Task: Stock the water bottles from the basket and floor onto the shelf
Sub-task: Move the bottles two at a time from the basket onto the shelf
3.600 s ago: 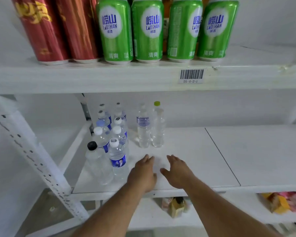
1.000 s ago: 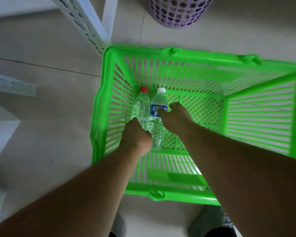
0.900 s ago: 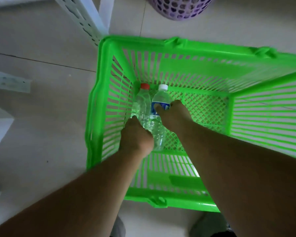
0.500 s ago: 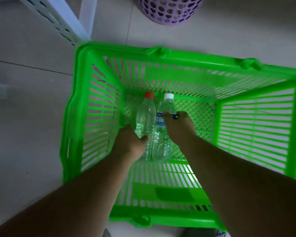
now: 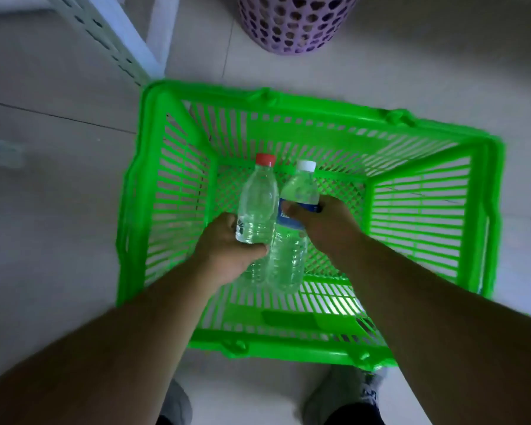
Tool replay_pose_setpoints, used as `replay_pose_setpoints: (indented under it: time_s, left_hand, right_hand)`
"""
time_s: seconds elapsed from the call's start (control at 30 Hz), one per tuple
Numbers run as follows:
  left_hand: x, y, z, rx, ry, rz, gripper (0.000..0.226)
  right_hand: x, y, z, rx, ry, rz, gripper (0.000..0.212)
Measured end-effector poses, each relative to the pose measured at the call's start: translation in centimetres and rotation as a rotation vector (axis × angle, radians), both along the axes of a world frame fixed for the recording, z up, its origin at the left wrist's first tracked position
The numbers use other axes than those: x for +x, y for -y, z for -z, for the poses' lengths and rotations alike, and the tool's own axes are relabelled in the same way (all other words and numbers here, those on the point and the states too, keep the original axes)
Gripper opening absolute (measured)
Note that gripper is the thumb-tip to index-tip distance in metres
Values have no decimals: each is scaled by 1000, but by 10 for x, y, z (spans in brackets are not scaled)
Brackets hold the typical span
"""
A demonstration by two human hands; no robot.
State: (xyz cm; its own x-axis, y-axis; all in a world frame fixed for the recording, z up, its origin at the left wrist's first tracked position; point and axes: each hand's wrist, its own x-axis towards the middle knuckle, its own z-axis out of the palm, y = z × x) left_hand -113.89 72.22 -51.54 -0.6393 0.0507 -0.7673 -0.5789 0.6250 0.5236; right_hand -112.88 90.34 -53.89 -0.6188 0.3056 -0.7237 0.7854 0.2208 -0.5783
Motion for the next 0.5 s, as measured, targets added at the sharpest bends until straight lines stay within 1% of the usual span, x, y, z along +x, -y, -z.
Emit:
replay_pose_setpoints:
  time_s: [0.13, 0.2, 0.23, 0.33, 0.43, 0.5]
  left_hand:
    - [5, 8, -98, 134, -61, -82, 36]
    - [7, 11, -157, 209, -98, -124, 38]
    - [7, 14, -188, 219, -116, -124, 37]
    - [6, 20, -290, 235, -188, -76, 33]
    - [6, 29, -398, 247, -247, -40, 38]
    - [8, 35, -466, 266, -290, -13, 40]
  right_hand:
    - [0, -6, -106, -7, -88, -50, 47]
    - [1, -7, -174, -26, -151, -23, 36]
    - [1, -7, -211, -20, -182, -18, 33]
    - [6, -3, -324, 16, -273, -33, 38]
    - [14, 4, -444, 9, -371, -52, 25]
    - [24, 10, -518, 36, -439, -46, 23]
